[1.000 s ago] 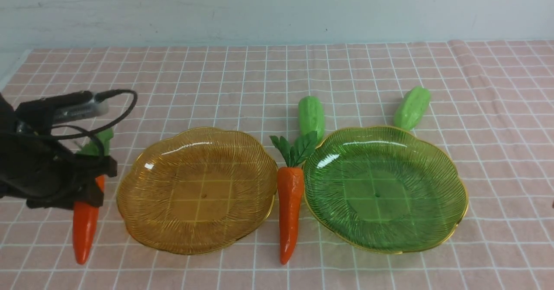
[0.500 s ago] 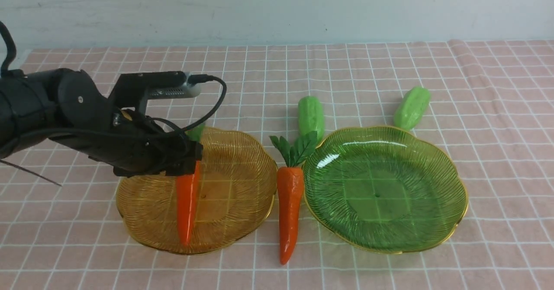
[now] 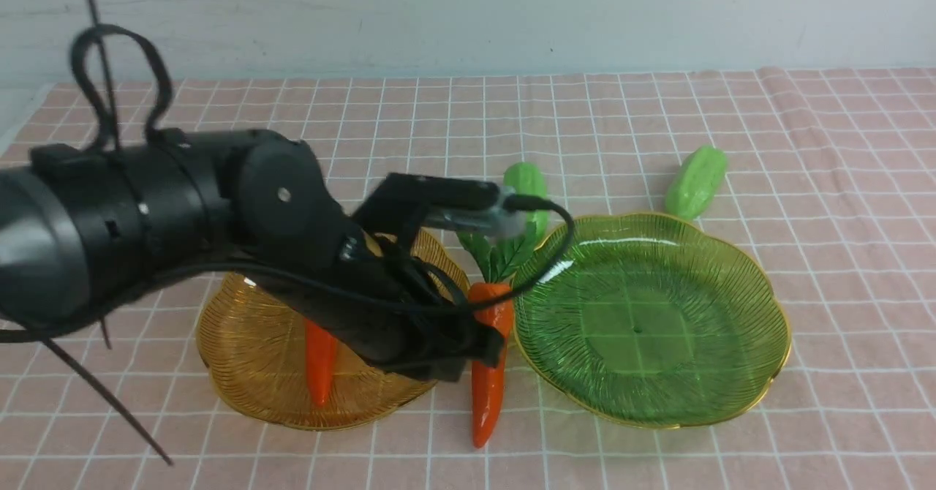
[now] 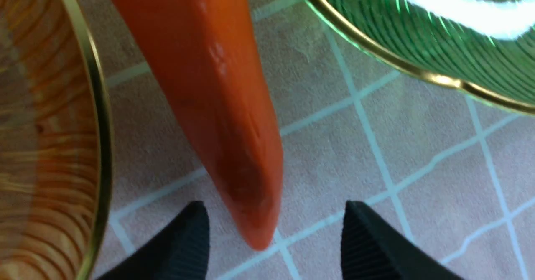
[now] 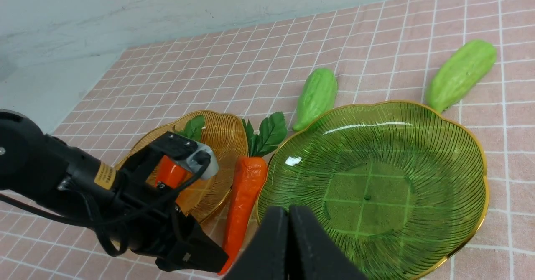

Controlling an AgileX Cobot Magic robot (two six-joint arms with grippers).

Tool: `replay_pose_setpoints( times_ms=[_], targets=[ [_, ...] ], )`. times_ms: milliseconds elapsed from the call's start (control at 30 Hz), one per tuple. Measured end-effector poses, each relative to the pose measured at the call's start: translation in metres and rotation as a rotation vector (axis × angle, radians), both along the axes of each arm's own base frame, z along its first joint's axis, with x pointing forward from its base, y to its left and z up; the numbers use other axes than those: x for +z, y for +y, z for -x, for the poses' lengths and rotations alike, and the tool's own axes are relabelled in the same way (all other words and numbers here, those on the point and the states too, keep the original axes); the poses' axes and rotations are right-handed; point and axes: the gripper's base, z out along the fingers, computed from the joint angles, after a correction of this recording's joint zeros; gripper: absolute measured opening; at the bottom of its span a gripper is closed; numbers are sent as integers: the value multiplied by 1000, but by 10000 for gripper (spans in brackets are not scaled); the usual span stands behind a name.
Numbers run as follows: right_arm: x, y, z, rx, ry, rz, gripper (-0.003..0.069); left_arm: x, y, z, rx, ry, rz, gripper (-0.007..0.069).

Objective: Put different types of vegetables on the plate.

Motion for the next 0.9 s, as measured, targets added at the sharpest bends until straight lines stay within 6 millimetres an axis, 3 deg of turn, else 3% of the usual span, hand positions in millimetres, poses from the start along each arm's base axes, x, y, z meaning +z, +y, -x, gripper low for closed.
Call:
replay_pose_setpoints(
  times_ms=[133, 300, 400, 500, 567, 733, 867, 900],
  targets=[
    [0, 0, 0, 0, 0, 0, -15, -6, -2, -6, 19, -35, 10, 447],
    [0, 0, 0, 0, 1, 0, -15, -17, -5, -11, 44, -37, 18, 420],
    [0, 0, 0, 0, 1, 0, -15, -18, -6, -12, 45, -37, 18, 332],
    [0, 0, 0, 0, 1, 0, -15, -18, -6, -11, 47, -30, 19, 169],
    [0, 0, 0, 0, 1, 0, -15, -16, -6, -9, 41, -16, 17, 143],
    [0, 0, 0, 0, 1, 0, -15, 10, -3, 0, 21, -13, 43, 140],
    [1, 0, 0, 6, 5, 0, -15, 38, 2, 6, 11, -61, 80, 137],
    [4, 1, -1, 14, 14, 0, -15, 54, 6, 9, 14, -94, 99, 137]
  ],
)
